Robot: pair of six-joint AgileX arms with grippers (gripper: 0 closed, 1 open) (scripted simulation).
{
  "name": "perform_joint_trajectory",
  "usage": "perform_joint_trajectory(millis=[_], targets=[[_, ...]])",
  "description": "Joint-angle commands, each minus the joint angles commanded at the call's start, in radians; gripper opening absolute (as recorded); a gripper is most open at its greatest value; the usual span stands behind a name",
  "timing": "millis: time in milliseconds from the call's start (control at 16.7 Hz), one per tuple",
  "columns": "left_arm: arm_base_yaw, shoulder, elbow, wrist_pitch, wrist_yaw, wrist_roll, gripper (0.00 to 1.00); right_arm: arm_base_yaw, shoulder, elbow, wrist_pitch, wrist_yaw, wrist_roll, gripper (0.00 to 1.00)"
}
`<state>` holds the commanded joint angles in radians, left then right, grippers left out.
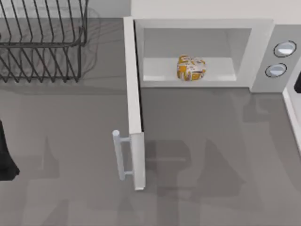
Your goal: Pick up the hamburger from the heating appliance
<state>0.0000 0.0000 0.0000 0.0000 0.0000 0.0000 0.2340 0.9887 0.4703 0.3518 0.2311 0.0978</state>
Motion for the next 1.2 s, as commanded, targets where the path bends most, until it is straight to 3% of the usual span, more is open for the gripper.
perform_joint_trajectory(millis=[720, 1200], targets=[[0.0, 0.0, 0.0, 0.0, 0.0, 0.0, 1.0, 0.28, 1.184, 0.563, 0.421, 0.277, 0.117, 1.0], [0.0, 0.0, 0.0, 0.0, 0.0, 0.0, 1.0, 0.365, 1.542, 0.734, 0.549, 0.36, 0.153, 1.0]])
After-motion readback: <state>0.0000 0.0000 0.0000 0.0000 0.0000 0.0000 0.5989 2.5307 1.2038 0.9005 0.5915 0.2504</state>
